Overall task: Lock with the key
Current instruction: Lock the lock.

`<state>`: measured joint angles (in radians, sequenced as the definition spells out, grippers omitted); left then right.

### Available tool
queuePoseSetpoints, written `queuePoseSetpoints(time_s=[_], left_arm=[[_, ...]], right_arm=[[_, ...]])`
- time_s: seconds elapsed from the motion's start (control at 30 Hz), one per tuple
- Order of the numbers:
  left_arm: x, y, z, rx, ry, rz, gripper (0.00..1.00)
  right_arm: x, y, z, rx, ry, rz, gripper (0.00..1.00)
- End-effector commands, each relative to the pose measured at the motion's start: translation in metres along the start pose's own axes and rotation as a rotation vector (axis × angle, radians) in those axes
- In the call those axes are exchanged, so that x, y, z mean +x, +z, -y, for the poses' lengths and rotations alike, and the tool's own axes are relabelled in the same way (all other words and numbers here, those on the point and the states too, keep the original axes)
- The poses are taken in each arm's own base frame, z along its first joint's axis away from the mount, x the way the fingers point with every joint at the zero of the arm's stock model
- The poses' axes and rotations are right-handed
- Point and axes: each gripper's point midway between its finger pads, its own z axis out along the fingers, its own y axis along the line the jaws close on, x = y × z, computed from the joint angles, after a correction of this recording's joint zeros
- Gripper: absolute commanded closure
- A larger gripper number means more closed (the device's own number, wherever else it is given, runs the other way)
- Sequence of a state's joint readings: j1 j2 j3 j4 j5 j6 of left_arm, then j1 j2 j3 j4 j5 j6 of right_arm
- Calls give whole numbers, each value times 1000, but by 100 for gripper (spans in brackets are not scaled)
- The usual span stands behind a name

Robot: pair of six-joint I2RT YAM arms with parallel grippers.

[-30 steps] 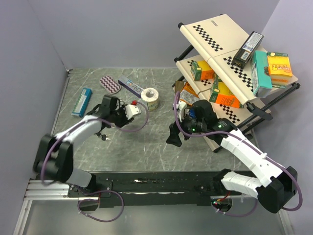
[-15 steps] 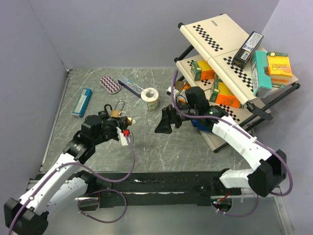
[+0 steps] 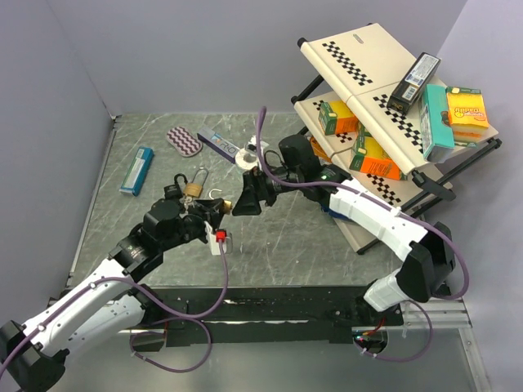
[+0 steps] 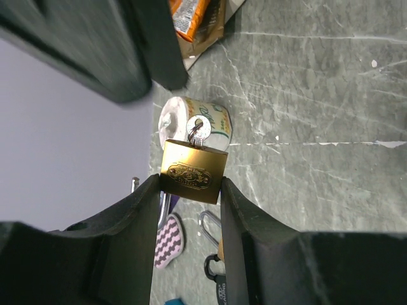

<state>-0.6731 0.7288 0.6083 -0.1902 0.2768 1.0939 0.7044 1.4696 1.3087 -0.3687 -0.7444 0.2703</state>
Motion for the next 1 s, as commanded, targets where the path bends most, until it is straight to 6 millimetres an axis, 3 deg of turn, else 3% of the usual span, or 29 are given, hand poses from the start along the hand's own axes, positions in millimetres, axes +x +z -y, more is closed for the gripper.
queuePoseSetpoints(time_s=[0.0, 0.3, 0.6, 0.8, 0.97], left_arm=[[-29, -10, -43, -133, 50, 67, 99], [-41, -11, -47, -141, 66, 97, 99], [-48, -12, -47, -143, 76, 114, 99], [-45, -11, -46, -142, 76, 98, 99], [-44, -12, -46, -150, 73, 99, 99]], right_arm=[[-19, 10, -8, -28, -23, 44, 13], [-29, 23, -6, -58, -11, 43, 25], [-28, 28, -14, -114, 0, 31, 57], [-24, 29, -17, -141, 16, 17, 57], [-24, 30, -17, -148, 21, 10, 72]])
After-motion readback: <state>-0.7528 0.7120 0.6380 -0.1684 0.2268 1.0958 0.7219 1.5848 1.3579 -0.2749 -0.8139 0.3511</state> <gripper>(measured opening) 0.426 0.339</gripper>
